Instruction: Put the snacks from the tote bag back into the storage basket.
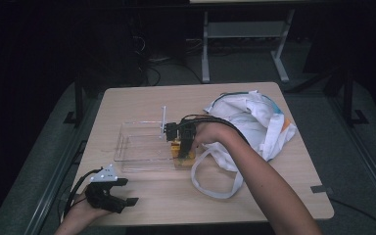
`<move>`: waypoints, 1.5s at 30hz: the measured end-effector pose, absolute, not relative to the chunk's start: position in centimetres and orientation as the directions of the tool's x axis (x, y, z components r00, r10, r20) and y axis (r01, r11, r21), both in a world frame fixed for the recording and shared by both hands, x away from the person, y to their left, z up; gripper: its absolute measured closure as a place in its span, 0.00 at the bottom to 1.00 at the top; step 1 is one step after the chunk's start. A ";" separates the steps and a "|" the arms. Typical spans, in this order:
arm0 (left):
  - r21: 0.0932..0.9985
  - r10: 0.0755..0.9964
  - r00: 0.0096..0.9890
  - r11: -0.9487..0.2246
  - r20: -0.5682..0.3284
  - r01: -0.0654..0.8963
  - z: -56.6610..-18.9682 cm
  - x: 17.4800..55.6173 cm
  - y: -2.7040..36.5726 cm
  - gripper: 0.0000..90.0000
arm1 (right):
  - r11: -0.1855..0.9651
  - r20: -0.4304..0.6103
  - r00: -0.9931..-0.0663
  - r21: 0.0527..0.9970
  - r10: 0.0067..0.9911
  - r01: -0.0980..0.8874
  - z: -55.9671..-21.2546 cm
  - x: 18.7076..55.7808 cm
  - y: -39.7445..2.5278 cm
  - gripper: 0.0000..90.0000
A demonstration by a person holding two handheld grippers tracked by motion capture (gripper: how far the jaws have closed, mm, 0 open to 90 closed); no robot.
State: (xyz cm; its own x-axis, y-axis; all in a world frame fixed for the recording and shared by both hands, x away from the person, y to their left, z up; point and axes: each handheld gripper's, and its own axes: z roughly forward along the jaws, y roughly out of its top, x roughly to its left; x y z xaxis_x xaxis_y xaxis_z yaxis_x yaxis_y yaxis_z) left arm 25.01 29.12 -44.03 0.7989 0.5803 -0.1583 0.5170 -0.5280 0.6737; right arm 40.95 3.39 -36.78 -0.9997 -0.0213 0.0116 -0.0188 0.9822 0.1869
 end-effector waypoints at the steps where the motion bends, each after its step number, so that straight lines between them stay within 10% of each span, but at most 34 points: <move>1: 0.674 0.580 0.799 -0.528 -0.158 0.517 -44.0 25.0 29.1 0.18 | 0.983 0.007 -1.000 0.181 -0.020 -0.018 -36.8 40.9 3.4 0.56; 30: 0.681 0.575 0.804 -0.527 -0.154 0.508 -44.2 25.0 28.9 0.18 | 0.969 0.010 -1.000 0.248 -0.020 -0.017 -33.9 40.4 1.9 0.48; 45: 0.676 0.582 0.798 -0.526 -0.155 0.515 -44.1 25.0 28.9 0.18 | 0.904 -0.019 -0.987 0.403 0.161 0.140 -31.3 40.7 -3.1 0.41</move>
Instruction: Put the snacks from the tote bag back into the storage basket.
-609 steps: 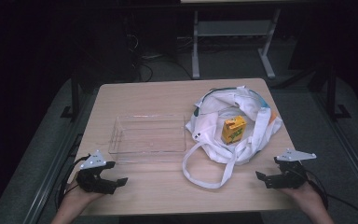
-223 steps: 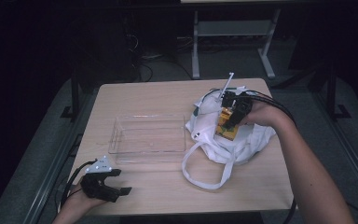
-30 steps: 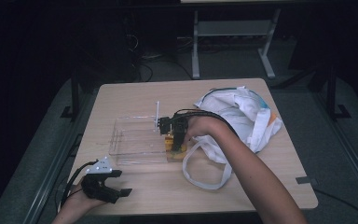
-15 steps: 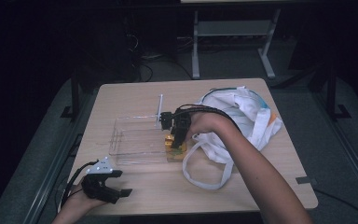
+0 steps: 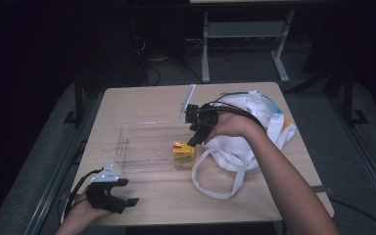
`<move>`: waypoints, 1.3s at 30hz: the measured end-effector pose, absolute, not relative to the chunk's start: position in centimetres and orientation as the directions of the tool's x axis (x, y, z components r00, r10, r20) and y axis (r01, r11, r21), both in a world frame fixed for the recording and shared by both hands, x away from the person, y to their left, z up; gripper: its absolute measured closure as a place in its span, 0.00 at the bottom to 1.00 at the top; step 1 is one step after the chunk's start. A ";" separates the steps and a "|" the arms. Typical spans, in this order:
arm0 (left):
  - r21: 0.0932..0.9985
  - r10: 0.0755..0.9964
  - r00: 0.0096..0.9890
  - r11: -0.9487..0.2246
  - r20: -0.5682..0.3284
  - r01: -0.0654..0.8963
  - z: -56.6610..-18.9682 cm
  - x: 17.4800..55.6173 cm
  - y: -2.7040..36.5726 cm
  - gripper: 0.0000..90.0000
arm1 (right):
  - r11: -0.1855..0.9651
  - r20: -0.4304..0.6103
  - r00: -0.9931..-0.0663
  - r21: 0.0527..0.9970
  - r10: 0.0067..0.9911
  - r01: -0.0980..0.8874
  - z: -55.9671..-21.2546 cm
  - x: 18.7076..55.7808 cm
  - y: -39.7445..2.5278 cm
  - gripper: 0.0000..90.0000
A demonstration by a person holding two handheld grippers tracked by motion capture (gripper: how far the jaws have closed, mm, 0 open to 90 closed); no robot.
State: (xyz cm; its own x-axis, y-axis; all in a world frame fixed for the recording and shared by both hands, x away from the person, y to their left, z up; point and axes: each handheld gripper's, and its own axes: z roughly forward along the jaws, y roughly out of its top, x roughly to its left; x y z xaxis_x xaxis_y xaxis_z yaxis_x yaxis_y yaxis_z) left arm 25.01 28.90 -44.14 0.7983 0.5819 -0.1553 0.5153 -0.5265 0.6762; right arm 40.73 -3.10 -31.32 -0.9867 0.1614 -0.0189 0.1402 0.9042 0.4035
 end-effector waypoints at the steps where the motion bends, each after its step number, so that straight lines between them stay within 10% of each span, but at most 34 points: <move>1: 0.678 0.583 0.797 -0.524 -0.156 0.516 -44.1 25.0 28.9 0.18 | 0.900 -0.027 -0.983 0.407 0.180 0.154 -31.3 40.8 -3.6 0.41; 39: 0.676 0.582 0.797 -0.524 -0.160 0.518 -44.2 24.9 28.8 0.18 | 0.640 -0.057 -0.808 0.645 0.587 0.419 -34.9 34.8 -16.9 0.33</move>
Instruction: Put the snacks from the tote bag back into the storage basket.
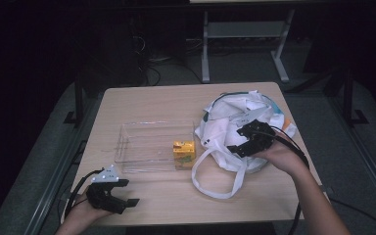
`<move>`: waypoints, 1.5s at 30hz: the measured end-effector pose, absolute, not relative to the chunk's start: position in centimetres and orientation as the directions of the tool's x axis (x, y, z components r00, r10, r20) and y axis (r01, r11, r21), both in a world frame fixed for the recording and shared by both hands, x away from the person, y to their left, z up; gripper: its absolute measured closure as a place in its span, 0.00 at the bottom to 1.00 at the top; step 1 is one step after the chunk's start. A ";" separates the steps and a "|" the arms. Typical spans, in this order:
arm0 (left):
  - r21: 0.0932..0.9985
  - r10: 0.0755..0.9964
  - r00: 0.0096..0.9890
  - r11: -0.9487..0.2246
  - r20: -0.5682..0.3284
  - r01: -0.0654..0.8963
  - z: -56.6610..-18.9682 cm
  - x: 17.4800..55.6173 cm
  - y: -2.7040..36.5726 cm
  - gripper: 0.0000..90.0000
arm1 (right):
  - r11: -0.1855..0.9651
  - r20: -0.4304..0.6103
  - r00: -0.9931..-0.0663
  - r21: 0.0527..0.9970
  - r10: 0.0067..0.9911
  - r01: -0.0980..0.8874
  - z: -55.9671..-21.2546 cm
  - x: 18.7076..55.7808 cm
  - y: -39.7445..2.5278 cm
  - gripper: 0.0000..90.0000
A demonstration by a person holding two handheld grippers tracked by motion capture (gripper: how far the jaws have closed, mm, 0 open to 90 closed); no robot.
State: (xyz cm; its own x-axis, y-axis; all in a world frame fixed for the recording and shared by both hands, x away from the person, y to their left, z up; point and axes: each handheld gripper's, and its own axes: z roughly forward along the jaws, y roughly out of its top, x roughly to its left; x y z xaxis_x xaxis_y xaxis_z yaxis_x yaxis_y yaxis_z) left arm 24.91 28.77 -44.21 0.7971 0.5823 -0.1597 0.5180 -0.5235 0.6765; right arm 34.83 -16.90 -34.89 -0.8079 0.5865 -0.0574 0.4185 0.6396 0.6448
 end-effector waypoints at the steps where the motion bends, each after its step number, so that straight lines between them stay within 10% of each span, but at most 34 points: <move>1: 0.675 0.584 0.795 -0.521 -0.164 0.522 -44.2 24.9 28.7 0.18 | 0.623 -0.047 -0.801 0.656 0.596 0.426 -35.1 34.4 -17.3 0.33; 45: 0.665 0.587 0.796 -0.536 -0.148 0.519 -44.4 24.8 28.7 0.18 | 0.472 0.031 -0.651 0.662 0.759 0.582 -43.4 27.8 -26.0 0.29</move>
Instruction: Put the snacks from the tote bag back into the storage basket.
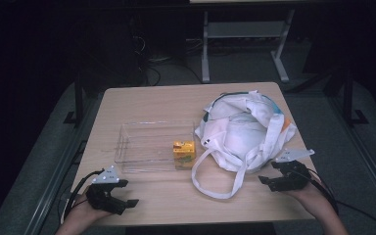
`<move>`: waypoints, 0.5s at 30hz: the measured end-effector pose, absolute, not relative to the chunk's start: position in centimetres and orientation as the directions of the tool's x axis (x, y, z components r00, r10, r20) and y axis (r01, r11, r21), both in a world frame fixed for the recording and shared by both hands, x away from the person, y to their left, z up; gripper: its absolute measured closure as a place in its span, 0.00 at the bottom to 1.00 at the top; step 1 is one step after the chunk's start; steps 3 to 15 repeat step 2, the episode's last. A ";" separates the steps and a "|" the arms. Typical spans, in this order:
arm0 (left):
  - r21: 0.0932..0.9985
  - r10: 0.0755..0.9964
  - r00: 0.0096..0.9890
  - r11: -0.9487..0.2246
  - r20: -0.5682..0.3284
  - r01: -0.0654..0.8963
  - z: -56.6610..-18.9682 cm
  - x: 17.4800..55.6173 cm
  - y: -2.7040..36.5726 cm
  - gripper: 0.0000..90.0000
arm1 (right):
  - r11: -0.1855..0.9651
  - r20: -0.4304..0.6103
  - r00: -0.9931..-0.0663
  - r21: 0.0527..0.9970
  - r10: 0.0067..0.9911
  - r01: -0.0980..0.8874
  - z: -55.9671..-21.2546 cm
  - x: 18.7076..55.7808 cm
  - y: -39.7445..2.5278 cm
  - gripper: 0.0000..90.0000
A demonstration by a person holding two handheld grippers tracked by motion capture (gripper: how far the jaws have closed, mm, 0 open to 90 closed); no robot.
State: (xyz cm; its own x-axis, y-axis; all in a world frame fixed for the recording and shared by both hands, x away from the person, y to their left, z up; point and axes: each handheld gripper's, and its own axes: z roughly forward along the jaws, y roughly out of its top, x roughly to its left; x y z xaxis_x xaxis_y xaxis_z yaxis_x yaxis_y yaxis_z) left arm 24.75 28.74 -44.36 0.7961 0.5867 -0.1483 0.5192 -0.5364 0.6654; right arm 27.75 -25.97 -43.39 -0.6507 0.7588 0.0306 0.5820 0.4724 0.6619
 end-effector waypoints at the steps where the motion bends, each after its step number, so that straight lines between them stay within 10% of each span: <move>1: 0.665 0.587 0.796 -0.536 -0.149 0.520 -44.4 24.7 28.7 0.18 | 0.474 0.029 -0.652 0.662 0.758 0.581 -43.4 27.8 -26.0 0.28; 15: 0.665 0.586 0.797 -0.537 -0.148 0.519 -44.4 24.8 28.7 0.18 | 0.475 0.028 -0.653 0.662 0.757 0.579 -43.4 27.8 -26.0 0.28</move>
